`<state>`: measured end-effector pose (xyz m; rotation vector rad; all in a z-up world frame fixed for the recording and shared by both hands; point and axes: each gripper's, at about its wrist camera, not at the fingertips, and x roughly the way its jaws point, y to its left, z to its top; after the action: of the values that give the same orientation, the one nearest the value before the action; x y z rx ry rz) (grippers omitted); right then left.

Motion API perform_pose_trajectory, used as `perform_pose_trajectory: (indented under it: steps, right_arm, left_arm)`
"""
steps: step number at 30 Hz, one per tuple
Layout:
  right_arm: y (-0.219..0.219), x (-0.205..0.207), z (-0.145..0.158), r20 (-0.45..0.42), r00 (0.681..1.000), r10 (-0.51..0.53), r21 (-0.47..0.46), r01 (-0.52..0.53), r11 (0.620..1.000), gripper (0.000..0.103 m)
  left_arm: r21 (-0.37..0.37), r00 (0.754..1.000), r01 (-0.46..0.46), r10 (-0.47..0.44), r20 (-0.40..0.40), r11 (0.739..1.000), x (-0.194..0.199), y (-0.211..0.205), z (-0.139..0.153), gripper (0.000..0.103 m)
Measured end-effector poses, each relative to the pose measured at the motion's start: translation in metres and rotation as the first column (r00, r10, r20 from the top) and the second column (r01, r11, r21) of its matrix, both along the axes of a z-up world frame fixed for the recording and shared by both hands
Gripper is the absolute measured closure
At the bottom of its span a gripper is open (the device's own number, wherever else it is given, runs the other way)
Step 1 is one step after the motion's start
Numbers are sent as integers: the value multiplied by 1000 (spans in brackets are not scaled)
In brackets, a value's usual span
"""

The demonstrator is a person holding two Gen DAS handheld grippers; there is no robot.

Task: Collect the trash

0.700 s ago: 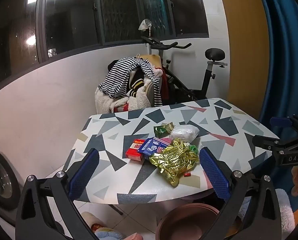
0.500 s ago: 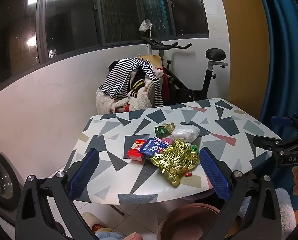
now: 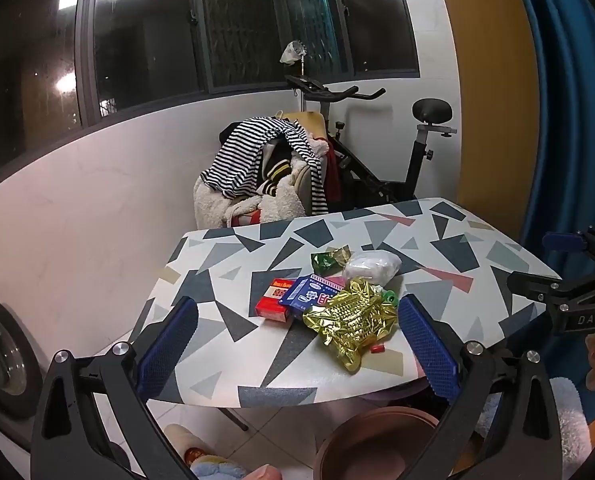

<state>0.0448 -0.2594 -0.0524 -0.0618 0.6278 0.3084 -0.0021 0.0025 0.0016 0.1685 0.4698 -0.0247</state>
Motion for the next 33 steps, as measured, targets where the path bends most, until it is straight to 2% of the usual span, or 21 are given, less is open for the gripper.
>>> perform_pose_trajectory:
  steps: [33]
  right_arm:
    - [0, 0, 4, 7, 1000, -1, -14, 2, 1000, 6]
  left_arm:
    - [4, 1000, 4, -4, 6, 1000, -5, -2, -5, 5]
